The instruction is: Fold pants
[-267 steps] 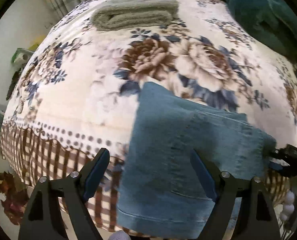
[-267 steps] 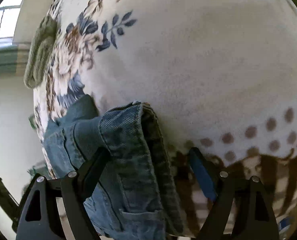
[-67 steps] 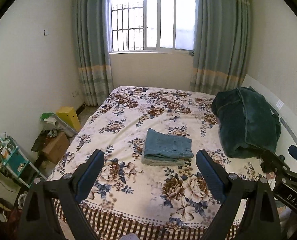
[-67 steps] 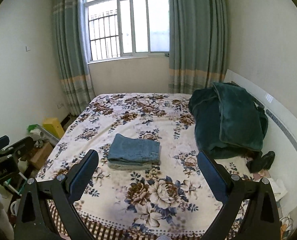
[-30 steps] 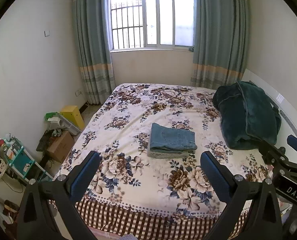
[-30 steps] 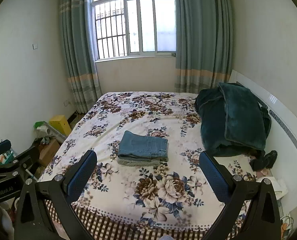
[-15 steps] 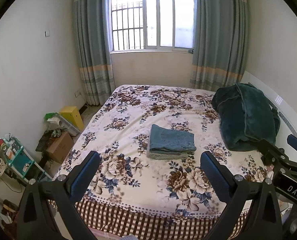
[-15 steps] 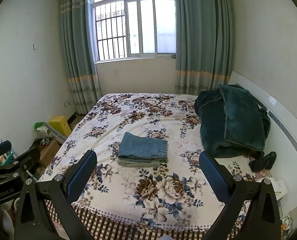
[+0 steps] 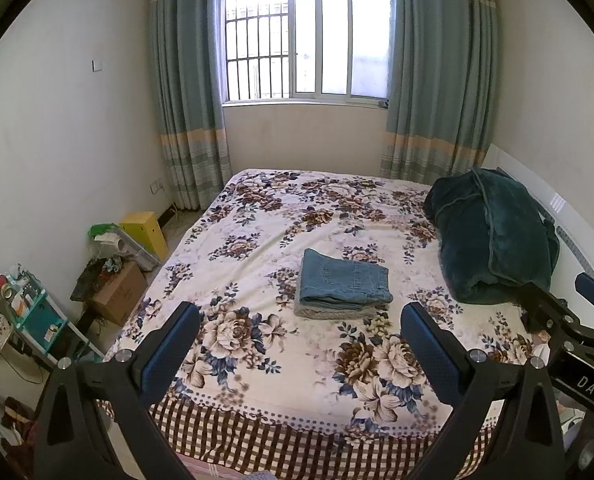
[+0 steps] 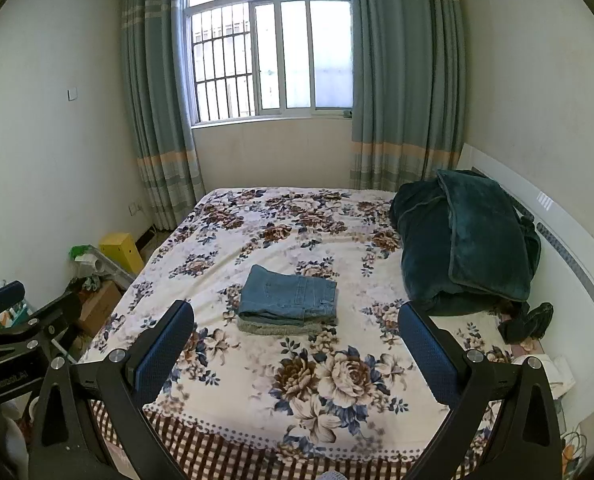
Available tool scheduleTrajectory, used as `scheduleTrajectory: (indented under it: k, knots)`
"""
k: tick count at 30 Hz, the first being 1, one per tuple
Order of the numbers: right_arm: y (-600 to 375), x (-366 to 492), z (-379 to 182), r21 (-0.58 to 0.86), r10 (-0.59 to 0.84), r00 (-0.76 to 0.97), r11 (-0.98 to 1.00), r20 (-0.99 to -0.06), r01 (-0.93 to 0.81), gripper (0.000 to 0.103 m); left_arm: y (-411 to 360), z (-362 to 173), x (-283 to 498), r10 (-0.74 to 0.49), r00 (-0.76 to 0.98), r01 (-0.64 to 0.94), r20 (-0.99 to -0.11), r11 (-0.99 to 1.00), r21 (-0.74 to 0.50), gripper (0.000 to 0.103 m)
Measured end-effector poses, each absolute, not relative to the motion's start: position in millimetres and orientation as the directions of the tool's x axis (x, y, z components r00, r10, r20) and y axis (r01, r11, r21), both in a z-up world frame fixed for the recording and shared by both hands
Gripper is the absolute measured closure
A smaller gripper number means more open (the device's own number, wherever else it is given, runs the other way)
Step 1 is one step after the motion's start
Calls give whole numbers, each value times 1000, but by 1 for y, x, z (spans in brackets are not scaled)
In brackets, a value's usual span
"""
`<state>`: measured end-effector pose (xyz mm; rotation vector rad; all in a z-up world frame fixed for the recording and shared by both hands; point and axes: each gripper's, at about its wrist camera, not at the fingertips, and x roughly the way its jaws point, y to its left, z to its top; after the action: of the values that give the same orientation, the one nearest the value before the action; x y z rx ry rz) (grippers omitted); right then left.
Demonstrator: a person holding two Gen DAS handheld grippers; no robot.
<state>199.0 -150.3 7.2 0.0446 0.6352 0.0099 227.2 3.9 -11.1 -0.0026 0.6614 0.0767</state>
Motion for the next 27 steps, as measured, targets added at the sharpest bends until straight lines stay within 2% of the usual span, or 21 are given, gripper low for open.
scheduleTrajectory:
  k: [27]
  knots:
    - [-146, 199, 8, 45, 22, 804, 999, -595, 6, 0, 5, -10, 226, 72, 787, -75, -613, 997, 21, 0]
